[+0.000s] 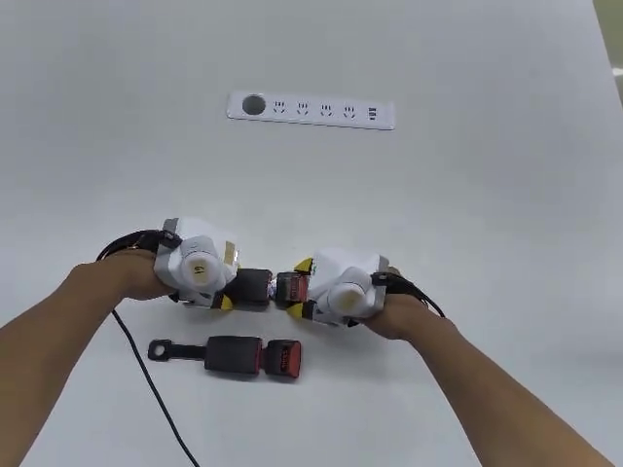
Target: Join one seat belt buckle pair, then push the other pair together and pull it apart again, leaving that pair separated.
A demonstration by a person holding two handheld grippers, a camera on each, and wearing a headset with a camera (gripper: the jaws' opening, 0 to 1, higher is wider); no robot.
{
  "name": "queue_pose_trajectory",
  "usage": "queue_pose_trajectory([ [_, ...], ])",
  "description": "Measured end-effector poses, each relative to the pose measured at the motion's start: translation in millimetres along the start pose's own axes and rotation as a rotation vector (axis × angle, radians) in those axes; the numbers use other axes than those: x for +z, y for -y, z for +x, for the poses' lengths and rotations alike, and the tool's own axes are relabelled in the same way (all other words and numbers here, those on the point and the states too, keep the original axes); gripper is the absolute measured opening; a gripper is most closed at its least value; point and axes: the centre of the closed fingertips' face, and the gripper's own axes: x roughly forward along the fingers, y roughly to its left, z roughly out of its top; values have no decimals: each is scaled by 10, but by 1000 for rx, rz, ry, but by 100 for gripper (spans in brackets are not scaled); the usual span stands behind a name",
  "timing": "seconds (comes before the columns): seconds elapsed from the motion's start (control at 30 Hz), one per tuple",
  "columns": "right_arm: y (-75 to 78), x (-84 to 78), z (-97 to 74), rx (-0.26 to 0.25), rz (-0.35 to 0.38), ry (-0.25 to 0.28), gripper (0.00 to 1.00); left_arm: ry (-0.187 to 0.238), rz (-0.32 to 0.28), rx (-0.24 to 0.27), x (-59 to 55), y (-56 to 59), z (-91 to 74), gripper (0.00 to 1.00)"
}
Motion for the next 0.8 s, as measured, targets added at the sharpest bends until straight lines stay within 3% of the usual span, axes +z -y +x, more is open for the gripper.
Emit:
queue_pose_trajectory([
  [0.8,3,16,-37,-2,-17,-14,30,-26,-14,-3,-11,13,11,31],
])
